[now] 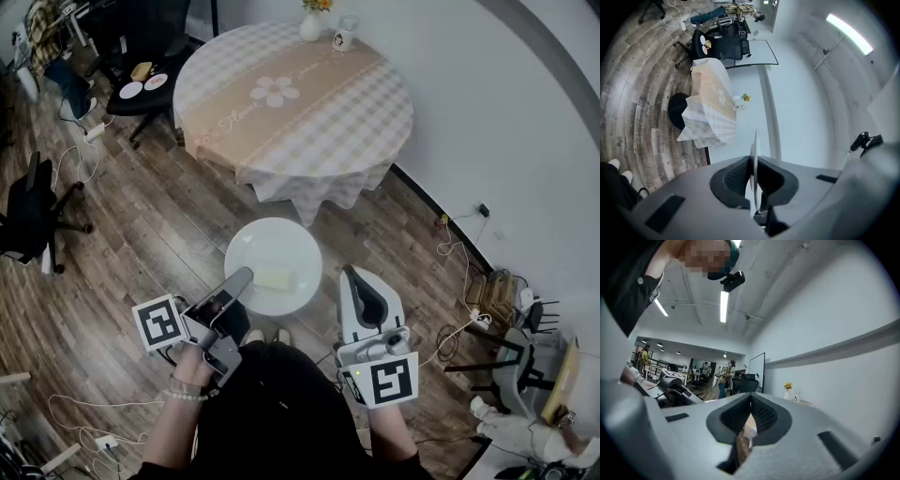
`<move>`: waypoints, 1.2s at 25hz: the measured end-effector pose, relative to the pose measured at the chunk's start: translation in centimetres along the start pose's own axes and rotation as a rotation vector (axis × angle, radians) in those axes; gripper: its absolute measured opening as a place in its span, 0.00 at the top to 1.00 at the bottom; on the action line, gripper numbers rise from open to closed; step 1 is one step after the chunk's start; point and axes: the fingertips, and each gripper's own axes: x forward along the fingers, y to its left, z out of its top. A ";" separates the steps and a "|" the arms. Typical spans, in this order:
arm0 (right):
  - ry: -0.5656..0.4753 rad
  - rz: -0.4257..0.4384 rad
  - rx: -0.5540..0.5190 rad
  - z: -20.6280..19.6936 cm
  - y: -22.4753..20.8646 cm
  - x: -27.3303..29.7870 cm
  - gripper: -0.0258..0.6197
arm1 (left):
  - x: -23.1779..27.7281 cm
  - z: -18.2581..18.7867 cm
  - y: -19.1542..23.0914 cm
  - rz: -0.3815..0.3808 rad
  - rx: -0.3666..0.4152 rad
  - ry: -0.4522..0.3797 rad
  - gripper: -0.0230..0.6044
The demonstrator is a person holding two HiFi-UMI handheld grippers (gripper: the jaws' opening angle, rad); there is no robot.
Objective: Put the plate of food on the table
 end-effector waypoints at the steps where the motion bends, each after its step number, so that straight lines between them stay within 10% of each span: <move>1: 0.001 0.000 0.000 0.0 0.0 0.0 0.96 | 0.0 -0.1 0.0 0.000 -0.001 0.000 0.94; 13: 0.025 0.011 0.027 -0.5 0.4 0.3 0.96 | -0.4 0.2 0.4 0.001 -0.006 -0.004 0.94; 23: 0.169 0.097 0.501 -4.7 1.1 1.3 0.95 | -0.8 0.6 0.5 0.002 -0.009 -0.009 0.94; 30: 0.217 0.166 0.749 -6.5 2.6 2.1 0.77 | -0.9 1.0 0.5 -0.005 -0.004 -0.003 0.94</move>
